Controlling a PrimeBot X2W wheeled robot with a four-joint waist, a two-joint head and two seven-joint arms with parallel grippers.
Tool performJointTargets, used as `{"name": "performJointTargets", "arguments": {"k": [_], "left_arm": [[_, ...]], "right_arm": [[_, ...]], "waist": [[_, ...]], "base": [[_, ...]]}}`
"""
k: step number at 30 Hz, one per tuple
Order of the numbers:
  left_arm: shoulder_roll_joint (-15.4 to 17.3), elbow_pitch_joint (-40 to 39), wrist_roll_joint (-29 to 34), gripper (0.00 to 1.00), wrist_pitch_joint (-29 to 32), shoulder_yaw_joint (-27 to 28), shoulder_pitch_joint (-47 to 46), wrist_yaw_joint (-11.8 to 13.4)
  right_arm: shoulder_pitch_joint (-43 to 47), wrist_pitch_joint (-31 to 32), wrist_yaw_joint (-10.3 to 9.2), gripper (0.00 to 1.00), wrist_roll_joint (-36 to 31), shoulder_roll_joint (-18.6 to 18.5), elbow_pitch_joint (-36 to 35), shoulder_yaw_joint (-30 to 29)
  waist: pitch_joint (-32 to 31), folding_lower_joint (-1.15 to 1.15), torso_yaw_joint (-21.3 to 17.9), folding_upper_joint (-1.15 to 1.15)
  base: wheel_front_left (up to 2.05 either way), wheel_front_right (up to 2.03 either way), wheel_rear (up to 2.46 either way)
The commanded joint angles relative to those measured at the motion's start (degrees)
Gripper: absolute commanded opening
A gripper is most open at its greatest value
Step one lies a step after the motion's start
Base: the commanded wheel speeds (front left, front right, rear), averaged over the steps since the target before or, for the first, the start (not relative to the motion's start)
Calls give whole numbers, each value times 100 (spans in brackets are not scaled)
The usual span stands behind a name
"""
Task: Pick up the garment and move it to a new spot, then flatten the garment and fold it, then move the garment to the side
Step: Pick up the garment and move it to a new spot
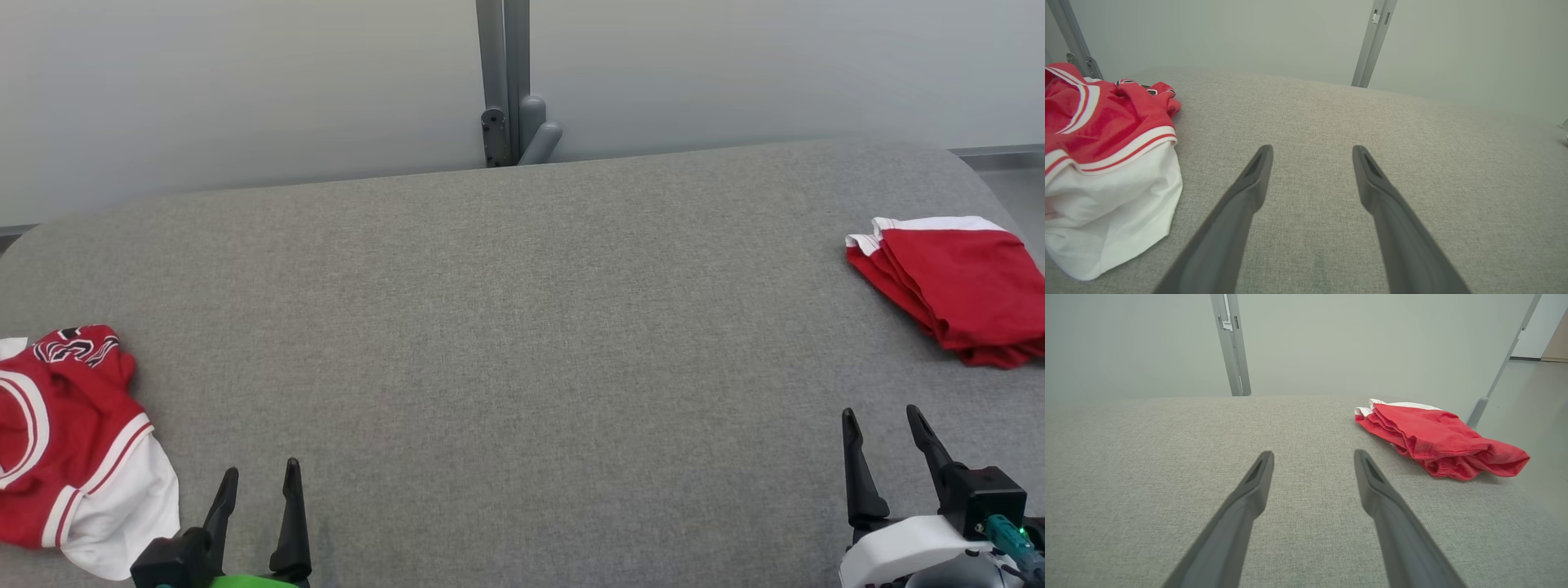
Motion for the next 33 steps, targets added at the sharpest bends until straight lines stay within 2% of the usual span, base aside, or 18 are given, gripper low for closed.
{"name": "performJointTargets", "arguments": {"k": [1,5,9,12,13,17,24,29,33], "left_arm": [[3,29,-23,100,-1,-27,-21,-13],[4,-1,-50,100,-2,-44,-56,-16],[5,-63,-81,100,-2,-35,-102,-16],[6,-114,-83,100,-2,-9,-107,-7],[7,-154,-93,100,-2,19,-88,9],[7,-218,-112,100,-1,125,-35,52],[11,-331,-134,100,-1,393,137,130],[7,-389,-131,100,-1,591,254,139],[7,-451,-144,100,-1,674,316,121]], "right_arm": [[-31,-15,-8,100,-45,-9,-14,-13],[40,-15,-7,100,-47,-4,4,-8],[135,-15,-7,100,-38,-1,-34,20],[164,-15,-7,100,-27,0,-86,28],[162,-15,-8,100,-15,-1,-133,35],[190,-15,-7,100,23,1,-185,90],[205,-15,-7,100,88,5,-118,472],[208,-16,-8,100,170,-1,-64,695],[191,-16,-7,100,174,2,-28,811]], "waist": [[-2,0,32,0],[-2,0,139,0],[-1,0,408,0],[-15,0,721,0],[-21,0,970,0],[-61,0,1560,0],[-167,0,2518,0],[-233,0,2922,0],[-218,0,3032,0]], "base": [[0,0,0],[0,0,0],[0,0,0],[0,0,0],[0,0,0],[0,0,0],[0,0,0],[0,0,0],[0,0,0]]}}
